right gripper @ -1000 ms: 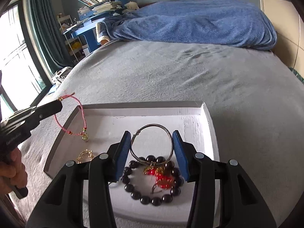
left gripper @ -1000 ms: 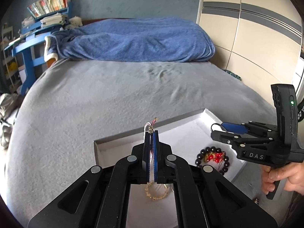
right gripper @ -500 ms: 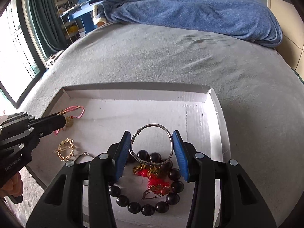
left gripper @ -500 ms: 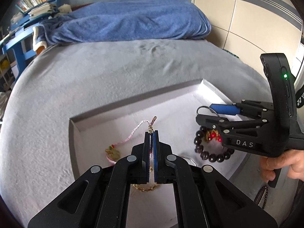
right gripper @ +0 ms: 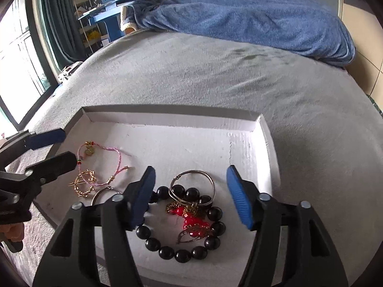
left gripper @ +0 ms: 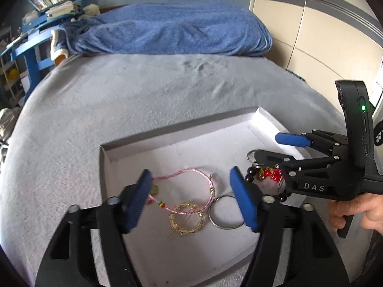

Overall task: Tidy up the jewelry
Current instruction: 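Move both open tools back to the garnet bead bracelet on the bedspread, then grasp the pearl bar with the left tool while the right tool grasps the garnet beads, then lift the garnet bead bracelet with both tools and carry it over the tray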

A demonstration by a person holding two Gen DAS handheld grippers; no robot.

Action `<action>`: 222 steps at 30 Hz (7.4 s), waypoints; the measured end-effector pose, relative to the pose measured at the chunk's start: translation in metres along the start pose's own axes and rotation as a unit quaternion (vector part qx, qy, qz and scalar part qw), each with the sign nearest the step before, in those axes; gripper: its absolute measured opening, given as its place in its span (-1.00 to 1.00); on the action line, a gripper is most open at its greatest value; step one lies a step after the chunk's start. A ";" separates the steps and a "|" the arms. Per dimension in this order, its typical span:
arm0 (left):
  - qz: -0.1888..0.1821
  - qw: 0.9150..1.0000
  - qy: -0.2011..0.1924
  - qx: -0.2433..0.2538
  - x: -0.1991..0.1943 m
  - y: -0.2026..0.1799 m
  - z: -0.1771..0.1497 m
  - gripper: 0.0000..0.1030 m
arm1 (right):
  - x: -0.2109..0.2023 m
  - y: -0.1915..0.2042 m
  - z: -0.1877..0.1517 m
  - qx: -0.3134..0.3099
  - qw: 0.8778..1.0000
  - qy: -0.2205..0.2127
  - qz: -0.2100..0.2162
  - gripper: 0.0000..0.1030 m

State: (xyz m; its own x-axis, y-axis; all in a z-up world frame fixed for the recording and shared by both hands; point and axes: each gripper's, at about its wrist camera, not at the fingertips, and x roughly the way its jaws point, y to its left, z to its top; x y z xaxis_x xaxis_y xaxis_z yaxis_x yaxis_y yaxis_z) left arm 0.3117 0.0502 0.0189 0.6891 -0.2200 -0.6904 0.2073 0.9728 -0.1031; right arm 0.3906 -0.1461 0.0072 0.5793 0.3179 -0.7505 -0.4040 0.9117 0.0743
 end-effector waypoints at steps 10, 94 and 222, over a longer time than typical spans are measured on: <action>0.024 0.999 -0.032 0.005 -0.039 -0.009 -0.007 0.80 | -0.045 -0.004 -0.007 0.008 0.999 -0.038 -0.008 0.74; -0.021 0.997 0.036 0.064 -0.088 -0.078 -0.133 0.60 | -0.107 0.023 -0.169 -0.025 0.998 0.025 0.056 0.20; 0.029 0.999 0.029 -0.025 -0.011 0.030 0.000 -0.88 | -0.068 0.047 0.015 -0.016 0.997 -0.065 0.049 -0.89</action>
State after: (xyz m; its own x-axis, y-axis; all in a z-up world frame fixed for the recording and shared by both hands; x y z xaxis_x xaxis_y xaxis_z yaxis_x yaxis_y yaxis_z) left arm 0.3100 0.0815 0.0235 0.6577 -0.1595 -0.7362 0.1317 0.9866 -0.0961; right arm 0.3433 -0.1213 0.0719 0.6226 0.4375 -0.6487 -0.4839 0.8668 0.1202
